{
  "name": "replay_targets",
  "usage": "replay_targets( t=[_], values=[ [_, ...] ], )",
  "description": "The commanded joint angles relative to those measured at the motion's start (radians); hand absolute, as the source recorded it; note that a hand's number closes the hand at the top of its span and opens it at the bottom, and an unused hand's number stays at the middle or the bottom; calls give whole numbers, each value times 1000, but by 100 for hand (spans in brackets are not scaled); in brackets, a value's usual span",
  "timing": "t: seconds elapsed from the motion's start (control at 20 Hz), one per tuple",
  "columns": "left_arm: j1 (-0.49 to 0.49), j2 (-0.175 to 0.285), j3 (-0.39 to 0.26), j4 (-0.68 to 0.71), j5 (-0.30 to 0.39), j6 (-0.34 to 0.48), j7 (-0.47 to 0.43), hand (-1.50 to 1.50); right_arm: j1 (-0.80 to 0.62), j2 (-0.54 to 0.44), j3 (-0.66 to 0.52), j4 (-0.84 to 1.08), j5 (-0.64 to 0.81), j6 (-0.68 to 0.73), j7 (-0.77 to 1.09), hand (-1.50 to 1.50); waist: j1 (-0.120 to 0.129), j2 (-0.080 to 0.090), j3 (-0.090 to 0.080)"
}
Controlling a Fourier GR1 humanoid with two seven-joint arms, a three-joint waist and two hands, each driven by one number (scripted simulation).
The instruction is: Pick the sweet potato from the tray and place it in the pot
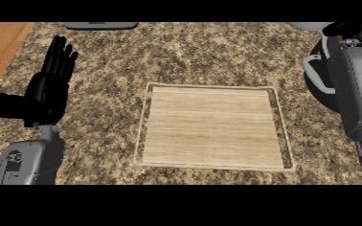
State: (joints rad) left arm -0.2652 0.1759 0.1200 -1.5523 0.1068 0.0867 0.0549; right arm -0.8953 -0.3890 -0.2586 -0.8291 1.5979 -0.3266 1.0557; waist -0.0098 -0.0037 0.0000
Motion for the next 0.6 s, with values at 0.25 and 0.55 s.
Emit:
replay_targets(
  t=[0.25,0.55],
  values=[
    [-24,15,27,21,20,-25,-16,0,250,-52,-71,-178,-133,-54,-84,150,6,3,0],
    [24,-10,-3,-32,1,-13,-2,0,248,-96,-142,40,-196,-181,-152,150,21,7,1]
  ],
)
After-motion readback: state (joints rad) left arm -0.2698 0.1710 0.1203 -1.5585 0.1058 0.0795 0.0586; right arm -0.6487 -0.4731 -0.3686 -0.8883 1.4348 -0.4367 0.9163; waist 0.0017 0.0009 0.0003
